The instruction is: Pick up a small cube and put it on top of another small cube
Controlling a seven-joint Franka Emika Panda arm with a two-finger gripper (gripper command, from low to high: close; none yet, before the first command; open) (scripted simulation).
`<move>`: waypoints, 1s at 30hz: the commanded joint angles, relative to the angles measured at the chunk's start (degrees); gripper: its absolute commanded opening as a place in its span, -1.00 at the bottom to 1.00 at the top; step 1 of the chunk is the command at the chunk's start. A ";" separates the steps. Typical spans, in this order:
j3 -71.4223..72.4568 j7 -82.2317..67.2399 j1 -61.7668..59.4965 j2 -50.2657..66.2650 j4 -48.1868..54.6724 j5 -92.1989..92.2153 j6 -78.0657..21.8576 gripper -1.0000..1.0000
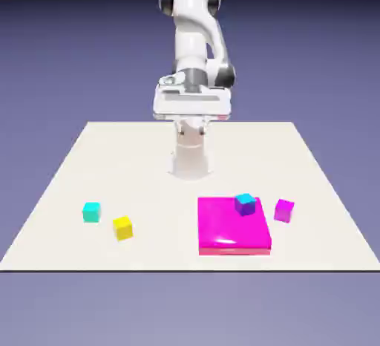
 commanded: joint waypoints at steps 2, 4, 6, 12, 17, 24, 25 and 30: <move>-0.07 -0.85 -0.33 4.16 3.41 -1.61 -4.78 0.00; -0.15 -1.69 -0.65 8.31 6.82 -3.22 -9.55 0.00; -0.22 -2.53 -0.98 12.46 10.23 -4.82 -14.32 0.00; -0.44 -5.07 -1.96 24.92 20.45 -9.64 -28.64 0.00; -0.62 -7.18 -2.78 35.30 28.97 -13.66 -40.57 0.00; -0.88 -10.14 -3.92 49.84 40.90 -19.29 -57.27 0.00; -0.91 -10.56 -4.08 51.91 42.60 -20.09 -59.66 0.00; -1.09 -12.67 -4.90 62.30 51.12 -24.11 -71.59 0.00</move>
